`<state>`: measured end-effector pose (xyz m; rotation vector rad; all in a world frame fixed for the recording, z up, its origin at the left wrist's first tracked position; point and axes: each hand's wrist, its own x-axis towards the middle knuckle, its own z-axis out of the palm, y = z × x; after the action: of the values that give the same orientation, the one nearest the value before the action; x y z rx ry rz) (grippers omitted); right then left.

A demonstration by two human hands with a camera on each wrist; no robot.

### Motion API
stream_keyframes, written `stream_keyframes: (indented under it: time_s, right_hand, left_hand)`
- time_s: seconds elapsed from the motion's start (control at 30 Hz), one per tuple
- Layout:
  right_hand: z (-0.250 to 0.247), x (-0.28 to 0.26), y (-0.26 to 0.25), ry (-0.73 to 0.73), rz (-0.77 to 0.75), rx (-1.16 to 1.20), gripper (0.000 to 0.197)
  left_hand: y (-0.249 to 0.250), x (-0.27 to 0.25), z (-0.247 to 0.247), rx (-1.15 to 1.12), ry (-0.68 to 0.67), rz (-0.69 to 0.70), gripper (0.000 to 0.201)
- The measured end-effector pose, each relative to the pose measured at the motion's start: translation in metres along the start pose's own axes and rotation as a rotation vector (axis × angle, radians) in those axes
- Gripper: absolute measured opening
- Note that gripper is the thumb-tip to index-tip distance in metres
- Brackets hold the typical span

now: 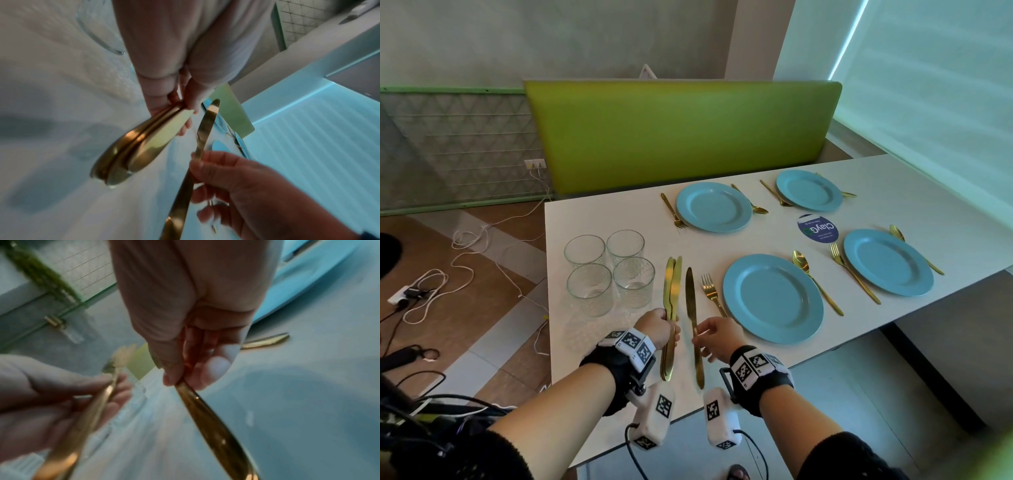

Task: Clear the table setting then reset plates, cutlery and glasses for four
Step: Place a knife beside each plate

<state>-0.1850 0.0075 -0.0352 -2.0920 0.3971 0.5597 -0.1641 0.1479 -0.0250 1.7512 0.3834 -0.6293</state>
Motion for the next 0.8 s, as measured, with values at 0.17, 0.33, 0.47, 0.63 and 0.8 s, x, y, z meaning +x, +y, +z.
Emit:
stream_keyframes:
  time_s: [0.17, 0.33, 0.47, 0.63, 0.8]
  right_hand:
    - [-0.011, 0.012, 0.002, 0.133, 0.050, -0.236, 0.022]
    - [-0.013, 0.021, 0.002, 0.196, 0.081, -0.424, 0.024]
    - [-0.009, 0.027, 0.000, 0.267, 0.118, -0.471, 0.024]
    - [-0.007, 0.035, -0.004, 0.321, 0.134, -0.475, 0.025]
    - [-0.006, 0.041, -0.005, 0.333, 0.141, -0.500, 0.026]
  left_hand:
    - [0.012, -0.002, -0.012, -0.130, -0.009, -0.020, 0.016]
    - [0.019, -0.001, -0.018, -0.128, -0.007, -0.010, 0.021]
    - [0.022, 0.001, -0.019, -0.109, -0.013, -0.001, 0.018]
    - [0.021, 0.003, -0.015, -0.057, 0.000, 0.031, 0.012]
    - [0.022, 0.001, -0.014, -0.044, 0.018, 0.055, 0.013]
